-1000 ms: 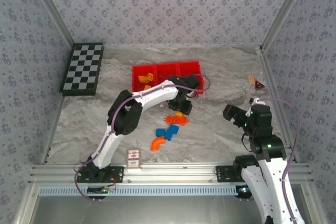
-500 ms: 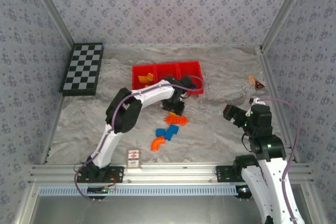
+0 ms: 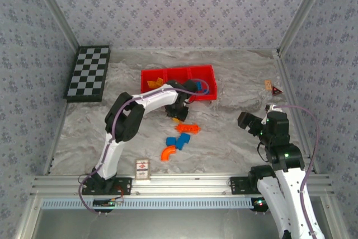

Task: Sort the legos into containers by color
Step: Pick up the lego from the center of the table, then place the lego in the container.

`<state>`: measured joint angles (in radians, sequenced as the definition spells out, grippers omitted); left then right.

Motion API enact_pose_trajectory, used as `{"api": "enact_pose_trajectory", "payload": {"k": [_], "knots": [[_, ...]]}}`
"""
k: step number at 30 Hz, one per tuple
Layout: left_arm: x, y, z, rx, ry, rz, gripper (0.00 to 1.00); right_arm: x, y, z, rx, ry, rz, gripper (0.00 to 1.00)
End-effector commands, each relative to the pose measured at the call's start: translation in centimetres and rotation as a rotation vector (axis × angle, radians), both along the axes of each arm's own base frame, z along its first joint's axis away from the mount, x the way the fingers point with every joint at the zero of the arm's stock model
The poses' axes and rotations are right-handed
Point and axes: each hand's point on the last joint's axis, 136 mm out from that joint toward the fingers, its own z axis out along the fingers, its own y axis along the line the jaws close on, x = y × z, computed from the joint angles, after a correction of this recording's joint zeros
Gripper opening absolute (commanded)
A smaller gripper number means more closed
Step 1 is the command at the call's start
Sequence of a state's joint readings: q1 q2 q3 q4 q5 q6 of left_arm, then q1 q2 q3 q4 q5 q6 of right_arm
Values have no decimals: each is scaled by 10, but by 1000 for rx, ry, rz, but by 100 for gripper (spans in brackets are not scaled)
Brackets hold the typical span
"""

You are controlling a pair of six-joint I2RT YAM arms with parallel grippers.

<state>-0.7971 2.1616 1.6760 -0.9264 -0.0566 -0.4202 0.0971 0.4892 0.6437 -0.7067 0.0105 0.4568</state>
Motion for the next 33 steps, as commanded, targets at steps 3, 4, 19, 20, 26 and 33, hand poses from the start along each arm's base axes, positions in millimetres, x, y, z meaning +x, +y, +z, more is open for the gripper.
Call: {"api": "enact_pose_trajectory", "payload": {"k": [3,4,19,20,26,33], "knots": [[8,13,32,-11,-79,44,32,1,2,-2,14,2,-1,100],[8,15,37,-11,-91,49,32,1,2,-2,13,1,-1,100],[87,102,121,-154,-311,333,33,1,3,-2,17,2,4,100],[93,107,120,-153,-316,349,33,1,3,-2,16,2,6,100],[119,115,106,-108,-296,352,33,1,2,-2,14,2,2,100],[135,119,90,-26,-280,331,35,1,3,-2,15,2,4,100]]}}
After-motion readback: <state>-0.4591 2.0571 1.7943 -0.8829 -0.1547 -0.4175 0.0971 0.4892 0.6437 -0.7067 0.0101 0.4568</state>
